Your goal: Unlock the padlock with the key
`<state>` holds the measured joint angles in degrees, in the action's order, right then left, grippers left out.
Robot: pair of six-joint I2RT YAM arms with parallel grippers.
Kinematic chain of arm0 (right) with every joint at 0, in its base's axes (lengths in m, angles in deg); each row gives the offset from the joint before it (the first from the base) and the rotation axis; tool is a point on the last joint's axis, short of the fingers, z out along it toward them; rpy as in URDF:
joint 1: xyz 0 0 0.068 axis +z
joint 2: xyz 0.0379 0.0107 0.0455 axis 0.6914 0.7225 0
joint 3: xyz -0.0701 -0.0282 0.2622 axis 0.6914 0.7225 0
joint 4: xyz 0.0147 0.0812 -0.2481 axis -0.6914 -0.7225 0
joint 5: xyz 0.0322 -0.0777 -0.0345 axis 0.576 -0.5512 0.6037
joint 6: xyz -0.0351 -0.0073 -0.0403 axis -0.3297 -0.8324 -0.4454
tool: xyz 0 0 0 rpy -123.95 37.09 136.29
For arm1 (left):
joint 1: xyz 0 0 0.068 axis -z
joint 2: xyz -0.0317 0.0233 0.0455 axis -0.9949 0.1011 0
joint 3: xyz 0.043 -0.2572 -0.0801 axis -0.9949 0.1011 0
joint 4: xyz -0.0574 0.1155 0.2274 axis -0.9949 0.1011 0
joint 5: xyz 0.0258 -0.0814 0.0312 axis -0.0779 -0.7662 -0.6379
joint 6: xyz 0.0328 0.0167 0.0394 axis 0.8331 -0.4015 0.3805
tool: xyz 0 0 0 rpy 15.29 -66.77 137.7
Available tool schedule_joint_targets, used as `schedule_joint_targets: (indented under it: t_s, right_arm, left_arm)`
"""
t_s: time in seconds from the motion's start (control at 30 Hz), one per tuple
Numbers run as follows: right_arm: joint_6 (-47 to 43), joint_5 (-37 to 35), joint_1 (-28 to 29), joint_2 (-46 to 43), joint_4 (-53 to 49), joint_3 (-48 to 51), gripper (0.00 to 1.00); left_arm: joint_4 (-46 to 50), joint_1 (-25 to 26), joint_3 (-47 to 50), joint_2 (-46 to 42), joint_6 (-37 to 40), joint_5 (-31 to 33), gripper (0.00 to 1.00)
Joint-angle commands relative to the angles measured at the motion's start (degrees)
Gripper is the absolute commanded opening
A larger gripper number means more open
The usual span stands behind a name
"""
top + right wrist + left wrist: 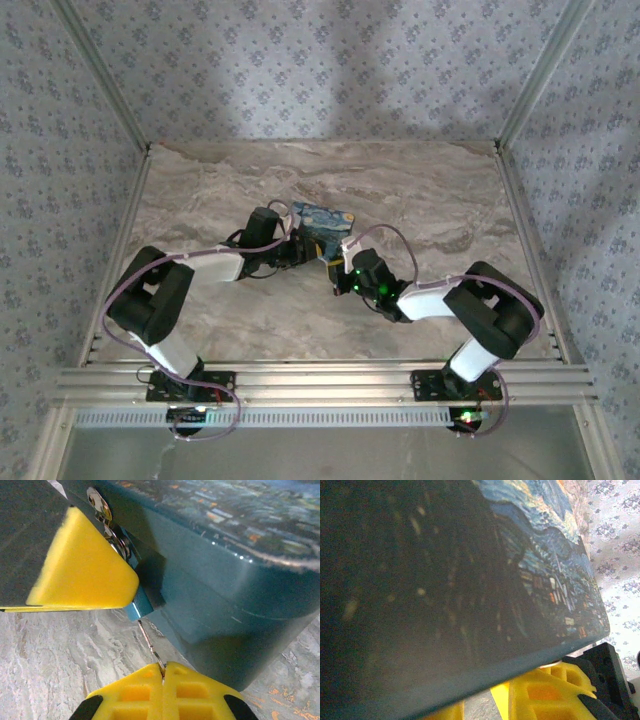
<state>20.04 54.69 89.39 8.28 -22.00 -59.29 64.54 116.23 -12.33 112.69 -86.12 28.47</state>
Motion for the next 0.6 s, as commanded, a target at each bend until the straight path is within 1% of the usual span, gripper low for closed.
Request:
schedule_joint_targets:
  t_s: [0.0,0.27,0.57]
  right_arm:
    - [0.7,-1.2,-0.5,0.8,1.3,-1.2,0.0]
    - [0.8,-0.8,-0.7,1.4,2.4,-1.4,0.0]
    - [0.4,-1.3,-0.8,2.0,1.2,-2.1,0.0]
  left_arm:
    - [-1.6,0.5,-0.2,-2.1,-0.6,-1.1,0.23]
    - [-1.6,0.6,-0.3,-2.0,-0.6,-1.2,0.23]
    - [-1.5,0.7,-0.4,-2.1,-0.7,-1.2,0.23]
